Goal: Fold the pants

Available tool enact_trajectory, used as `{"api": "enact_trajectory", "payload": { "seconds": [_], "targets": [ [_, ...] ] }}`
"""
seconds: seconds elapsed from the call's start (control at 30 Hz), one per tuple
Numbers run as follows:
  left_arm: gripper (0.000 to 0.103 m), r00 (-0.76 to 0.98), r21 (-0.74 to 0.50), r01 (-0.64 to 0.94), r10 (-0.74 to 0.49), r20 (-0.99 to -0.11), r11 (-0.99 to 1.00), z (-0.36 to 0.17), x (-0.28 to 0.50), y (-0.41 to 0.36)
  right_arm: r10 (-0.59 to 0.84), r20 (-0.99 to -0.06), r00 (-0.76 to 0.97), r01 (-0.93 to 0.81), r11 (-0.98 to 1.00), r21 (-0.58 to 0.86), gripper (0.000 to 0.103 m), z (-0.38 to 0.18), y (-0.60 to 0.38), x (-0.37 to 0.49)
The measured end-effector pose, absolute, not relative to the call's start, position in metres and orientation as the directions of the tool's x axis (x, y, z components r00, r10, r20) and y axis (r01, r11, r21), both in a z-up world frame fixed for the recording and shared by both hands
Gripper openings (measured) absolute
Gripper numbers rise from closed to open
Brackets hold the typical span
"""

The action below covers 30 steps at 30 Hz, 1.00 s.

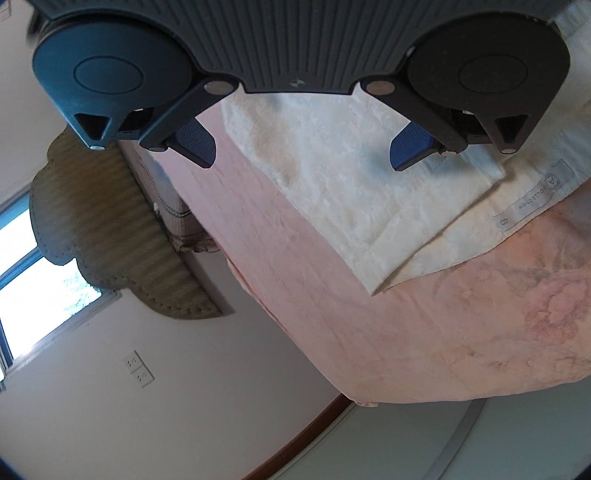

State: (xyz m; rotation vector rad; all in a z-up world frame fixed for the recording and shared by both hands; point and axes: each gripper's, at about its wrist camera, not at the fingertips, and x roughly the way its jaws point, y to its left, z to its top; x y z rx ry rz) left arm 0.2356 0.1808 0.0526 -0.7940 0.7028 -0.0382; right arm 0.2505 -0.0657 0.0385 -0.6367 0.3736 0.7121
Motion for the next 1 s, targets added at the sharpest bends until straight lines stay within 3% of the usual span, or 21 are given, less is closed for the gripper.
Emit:
{"api": "enact_trajectory", "payload": {
  "seconds": [0.03,0.1,0.3,0.33,0.4,0.5,0.67,0.83,0.87,0.93,1.0],
  "targets": [
    [0.101,0.771,-0.659,-0.22,-0.285,-0.569,0.719,0.052,0.236,0.18,0.508,-0.549,0.663,-0.727,0.611,-0.313,0.034,0.042,-0.073,0.273],
    [0.101,0.767,-0.654,-0.207,-0.294,-0.57,0.728,0.046,0.236,0.18,0.537,-0.592,0.601,-0.722,0.682,-0.115,0.065,0.043,-0.085,0.324],
    [0.102,0.753,-0.67,-0.215,-0.317,-0.577,0.711,0.04,0.253,0.186,0.604,-0.646,0.467,-0.642,0.734,0.222,0.065,0.005,-0.097,0.416],
    [0.102,0.748,-0.678,-0.22,-0.325,-0.579,0.701,0.039,0.256,0.187,0.614,-0.661,0.43,-0.629,0.73,0.268,0.063,-0.004,-0.093,0.428],
    [0.102,0.735,-0.692,-0.228,-0.345,-0.583,0.685,0.035,0.261,0.189,0.639,-0.662,0.391,-0.629,0.711,0.315,0.024,-0.014,-0.086,0.431],
    [0.101,0.726,-0.731,-0.219,-0.393,-0.564,0.646,0.03,0.266,0.192,0.639,-0.64,0.426,-0.736,0.656,0.165,0.014,-0.008,-0.07,0.395],
    [0.102,0.772,-0.763,-0.19,-0.386,-0.505,0.618,0.039,0.254,0.193,0.574,-0.587,0.572,-0.813,0.493,-0.31,0.009,0.017,-0.038,0.282],
    [0.098,0.787,-0.738,-0.236,-0.321,-0.527,0.633,0.041,0.249,0.191,0.571,-0.563,0.597,-0.799,0.358,-0.484,0.009,0.016,-0.027,0.202],
    [0.093,0.79,-0.749,-0.252,-0.317,-0.525,0.612,0.038,0.247,0.192,0.57,-0.559,0.602,-0.793,0.349,-0.498,0.009,0.014,-0.026,0.195],
    [0.066,0.788,-0.774,-0.257,-0.339,-0.514,0.578,0.033,0.245,0.194,0.568,-0.557,0.606,-0.791,0.357,-0.496,0.009,0.012,-0.027,0.187],
    [0.021,0.769,-0.77,-0.259,-0.358,-0.529,0.583,0.028,0.243,0.192,0.574,-0.547,0.609,-0.79,0.382,-0.48,0.009,0.009,-0.028,0.184]
  ]
}}
